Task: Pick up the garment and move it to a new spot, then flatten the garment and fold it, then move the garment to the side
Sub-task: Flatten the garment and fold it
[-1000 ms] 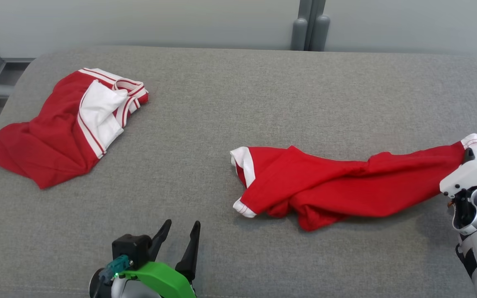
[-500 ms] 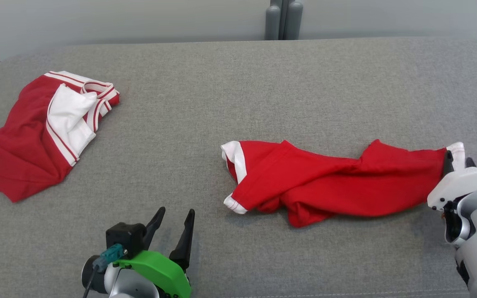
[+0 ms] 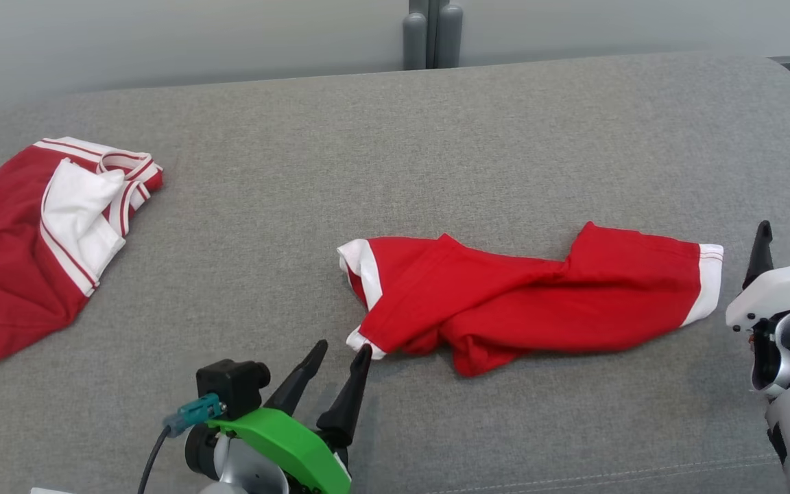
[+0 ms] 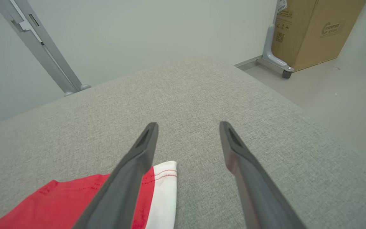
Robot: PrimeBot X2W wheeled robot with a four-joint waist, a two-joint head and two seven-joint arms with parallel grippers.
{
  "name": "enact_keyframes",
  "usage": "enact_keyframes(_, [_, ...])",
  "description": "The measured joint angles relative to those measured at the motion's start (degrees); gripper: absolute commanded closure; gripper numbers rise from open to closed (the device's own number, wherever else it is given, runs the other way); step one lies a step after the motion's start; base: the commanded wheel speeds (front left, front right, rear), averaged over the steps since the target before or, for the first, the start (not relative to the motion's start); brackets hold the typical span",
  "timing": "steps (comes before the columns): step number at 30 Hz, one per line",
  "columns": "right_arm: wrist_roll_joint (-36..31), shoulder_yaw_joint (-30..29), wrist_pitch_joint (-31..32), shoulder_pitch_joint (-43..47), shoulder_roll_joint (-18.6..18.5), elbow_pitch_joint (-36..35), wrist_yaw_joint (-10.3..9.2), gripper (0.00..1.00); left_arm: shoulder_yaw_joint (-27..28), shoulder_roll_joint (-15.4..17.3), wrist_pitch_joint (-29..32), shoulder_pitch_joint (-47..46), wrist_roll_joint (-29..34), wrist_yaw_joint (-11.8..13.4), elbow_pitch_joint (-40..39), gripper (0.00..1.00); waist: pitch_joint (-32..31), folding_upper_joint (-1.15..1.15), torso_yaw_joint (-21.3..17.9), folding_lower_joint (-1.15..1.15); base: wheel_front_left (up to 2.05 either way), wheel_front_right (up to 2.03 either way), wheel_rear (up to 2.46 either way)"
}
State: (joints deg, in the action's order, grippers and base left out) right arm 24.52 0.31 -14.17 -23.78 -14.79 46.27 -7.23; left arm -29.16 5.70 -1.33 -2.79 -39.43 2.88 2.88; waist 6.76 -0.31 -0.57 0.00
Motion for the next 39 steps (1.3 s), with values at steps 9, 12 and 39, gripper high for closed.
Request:
enact_keyframes(9, [-0.91,0.54,-0.19,3.42,4.33,-5.27,0.00,0.00,-2.34,-0.52,5.28,0.49,-4.85,-2.38,-2.13,0.00,0.70,0.00,-3.80,0.00,0.00,0.00,0.00])
enact_keyframes(12, [-1.23,-0.02,-0.20,3.41,4.76,-8.48,0.00,0.00,-2.45,-0.36,6.89,0.47,-4.85,-2.37,-1.29,0.00,1.30,0.00,-5.03,0.00,0.00,0.00,0.00])
enact_keyframes(39, [-4.43,-3.83,-0.26,10.05,10.51,-21.78,0.00,0.00,-1.18,-0.68,10.60,-9.28,-3.88,-1.38,9.34,1.00,7.20,0.00,-12.05,0.00,0.00,0.00,0.00])
